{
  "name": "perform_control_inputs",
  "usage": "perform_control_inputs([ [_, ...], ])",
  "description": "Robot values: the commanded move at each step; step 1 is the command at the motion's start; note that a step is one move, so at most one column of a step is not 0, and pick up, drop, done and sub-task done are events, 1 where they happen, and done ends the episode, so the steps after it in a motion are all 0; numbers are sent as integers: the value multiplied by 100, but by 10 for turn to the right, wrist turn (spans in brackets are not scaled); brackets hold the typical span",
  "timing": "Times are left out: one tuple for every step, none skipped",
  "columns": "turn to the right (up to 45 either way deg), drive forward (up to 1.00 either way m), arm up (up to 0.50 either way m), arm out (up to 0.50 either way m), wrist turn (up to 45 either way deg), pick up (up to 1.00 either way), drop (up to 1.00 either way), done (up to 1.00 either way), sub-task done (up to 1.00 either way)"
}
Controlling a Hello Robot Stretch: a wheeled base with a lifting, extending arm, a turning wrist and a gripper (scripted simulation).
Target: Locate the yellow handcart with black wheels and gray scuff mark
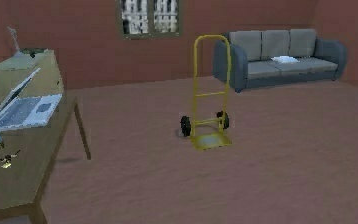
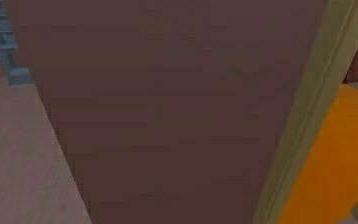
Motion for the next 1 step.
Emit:
perform_control_inputs([
  [0, 25, 0, 0, 0, 0, 0, 0, 0],
])
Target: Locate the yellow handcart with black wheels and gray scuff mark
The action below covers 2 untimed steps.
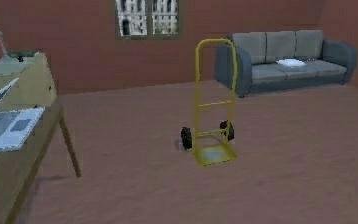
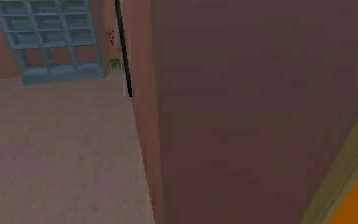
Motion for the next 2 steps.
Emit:
perform_control_inputs([
  [0, 70, 0, 0, 0, 0, 0, 0, 0],
  [150, 0, 0, 0, 0, 0, 0, 0, 0],
])
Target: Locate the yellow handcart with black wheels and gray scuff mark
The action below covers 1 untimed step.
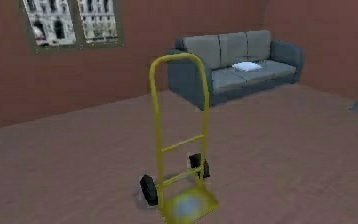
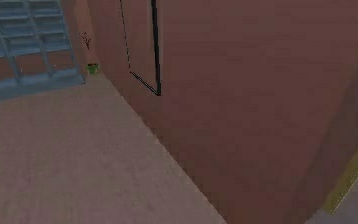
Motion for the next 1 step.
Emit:
perform_control_inputs([
  [0, 0, 0, 0, 0, 0, 0, 100, 0],
])
